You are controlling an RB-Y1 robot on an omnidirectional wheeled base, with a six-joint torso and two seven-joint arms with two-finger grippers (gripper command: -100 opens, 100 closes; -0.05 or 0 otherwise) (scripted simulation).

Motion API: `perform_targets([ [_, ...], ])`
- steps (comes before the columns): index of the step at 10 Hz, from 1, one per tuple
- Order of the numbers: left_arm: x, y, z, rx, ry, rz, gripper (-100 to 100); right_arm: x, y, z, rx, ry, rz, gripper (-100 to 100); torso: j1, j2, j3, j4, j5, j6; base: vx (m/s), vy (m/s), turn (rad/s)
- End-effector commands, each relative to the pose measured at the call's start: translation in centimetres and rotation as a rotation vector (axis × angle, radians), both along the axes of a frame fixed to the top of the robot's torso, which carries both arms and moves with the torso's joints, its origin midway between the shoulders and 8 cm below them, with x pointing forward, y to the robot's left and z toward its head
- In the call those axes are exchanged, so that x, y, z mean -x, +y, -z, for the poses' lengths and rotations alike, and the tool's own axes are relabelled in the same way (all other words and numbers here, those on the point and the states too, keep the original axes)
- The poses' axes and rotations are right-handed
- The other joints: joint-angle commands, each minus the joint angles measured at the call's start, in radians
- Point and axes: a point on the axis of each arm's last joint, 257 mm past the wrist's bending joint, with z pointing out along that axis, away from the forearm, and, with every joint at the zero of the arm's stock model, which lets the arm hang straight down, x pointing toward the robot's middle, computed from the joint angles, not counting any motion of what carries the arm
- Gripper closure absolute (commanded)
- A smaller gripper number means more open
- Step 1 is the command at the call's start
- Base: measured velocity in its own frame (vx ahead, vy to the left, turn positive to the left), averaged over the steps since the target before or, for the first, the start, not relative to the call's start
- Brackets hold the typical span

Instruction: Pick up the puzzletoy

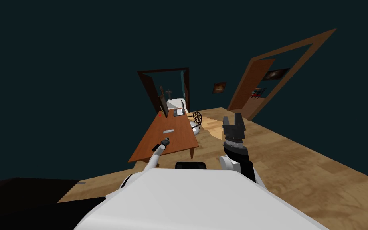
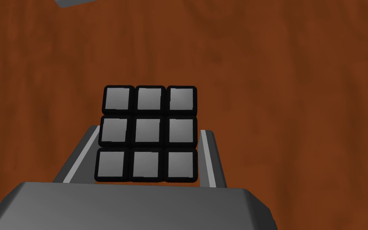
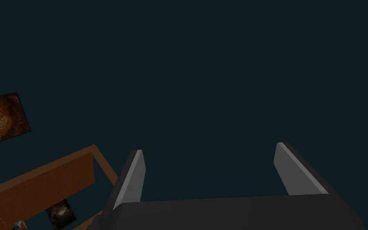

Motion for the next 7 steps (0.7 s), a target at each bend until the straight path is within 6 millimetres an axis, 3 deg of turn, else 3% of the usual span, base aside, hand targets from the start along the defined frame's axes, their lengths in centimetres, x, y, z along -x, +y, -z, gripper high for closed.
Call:
perform_targets([
  [1,0.1,0.1,-0.1,0.016,-0.003,-0.015,100,0.0,0.0,0.0,0.000,0.000,0.000,0,0.000,0.000,0.000,0.000,0.000,0.000,-0.014,-0.008,0.008],
  [4,0.1,2.5,-0.5,-0.014,0.001,-0.026,100,0.0,0.0,0.0,0.000,0.000,0.000,0,0.001,-0.001,0.000,0.000,0.000,0.000,-0.029,-0.020,-0.086],
  [6,0.1,2.5,-0.5,0.014,-0.005,-0.049,100,0.0,0.0,0.0,0.000,0.000,0.000,0,0.000,0.000,0.000,0.000,0.000,0.000,-0.031,-0.011,-0.039],
  [7,0.1,3.7,-0.7,-0.008,-0.003,-0.049,100,0.0,0.0,0.0,0.000,0.000,0.000,0,0.001,0.000,0.000,0.001,0.000,-0.001,-0.032,-0.021,-0.115],
])
